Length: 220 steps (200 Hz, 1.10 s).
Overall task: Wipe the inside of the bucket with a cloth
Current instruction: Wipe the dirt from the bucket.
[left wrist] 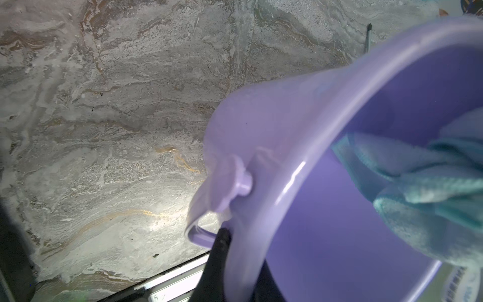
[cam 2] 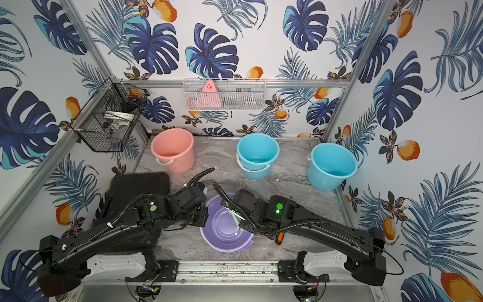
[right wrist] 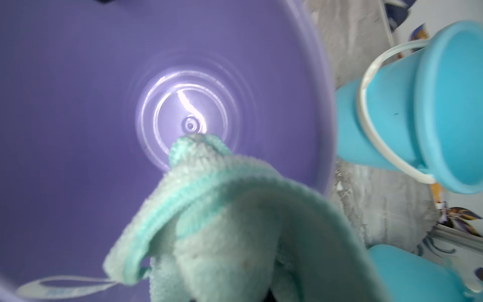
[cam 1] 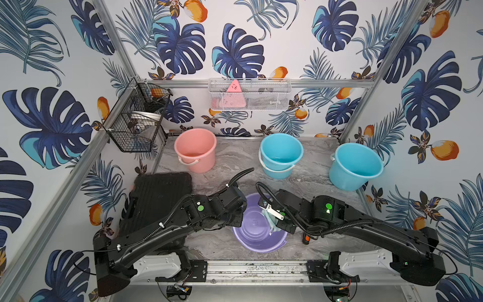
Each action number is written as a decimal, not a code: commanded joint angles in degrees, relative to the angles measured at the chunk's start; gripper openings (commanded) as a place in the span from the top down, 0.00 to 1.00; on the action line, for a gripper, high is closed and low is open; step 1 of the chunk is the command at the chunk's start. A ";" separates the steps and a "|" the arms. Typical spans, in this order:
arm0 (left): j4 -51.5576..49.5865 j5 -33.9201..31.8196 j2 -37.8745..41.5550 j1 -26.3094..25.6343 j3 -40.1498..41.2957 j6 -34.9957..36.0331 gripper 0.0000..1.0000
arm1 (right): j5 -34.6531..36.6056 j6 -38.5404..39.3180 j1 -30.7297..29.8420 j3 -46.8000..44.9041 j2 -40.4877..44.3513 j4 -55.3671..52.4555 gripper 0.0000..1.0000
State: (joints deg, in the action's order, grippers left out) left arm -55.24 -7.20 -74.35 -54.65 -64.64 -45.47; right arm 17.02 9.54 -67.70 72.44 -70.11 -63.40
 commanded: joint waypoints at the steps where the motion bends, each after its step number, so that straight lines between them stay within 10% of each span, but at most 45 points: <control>1: 1.01 -0.79 0.25 0.07 -0.49 -0.27 1.00 | -11.10 -2.31 0.06 0.26 -0.38 -10.96 1.00; 65: 1.37 -0.27 0.14 0.07 -0.65 -0.53 1.00 | -31.58 -4.69 0.18 -6.02 4.96 10.81 1.00; 115: 1.75 0.43 0.51 0.03 -0.69 -0.67 1.00 | -34.51 -10.69 0.20 -13.80 2.92 33.46 1.00; 220: 2.02 1.23 0.25 0.07 -1.30 -0.64 1.00 | -4.92 -12.41 0.11 -19.87 3.81 57.00 1.00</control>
State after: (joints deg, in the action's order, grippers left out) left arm -56.01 -6.31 -73.82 -54.68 -65.23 -45.32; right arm 1.06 -4.45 -67.51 52.77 -66.83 -12.64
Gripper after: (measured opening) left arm 0.139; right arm 0.113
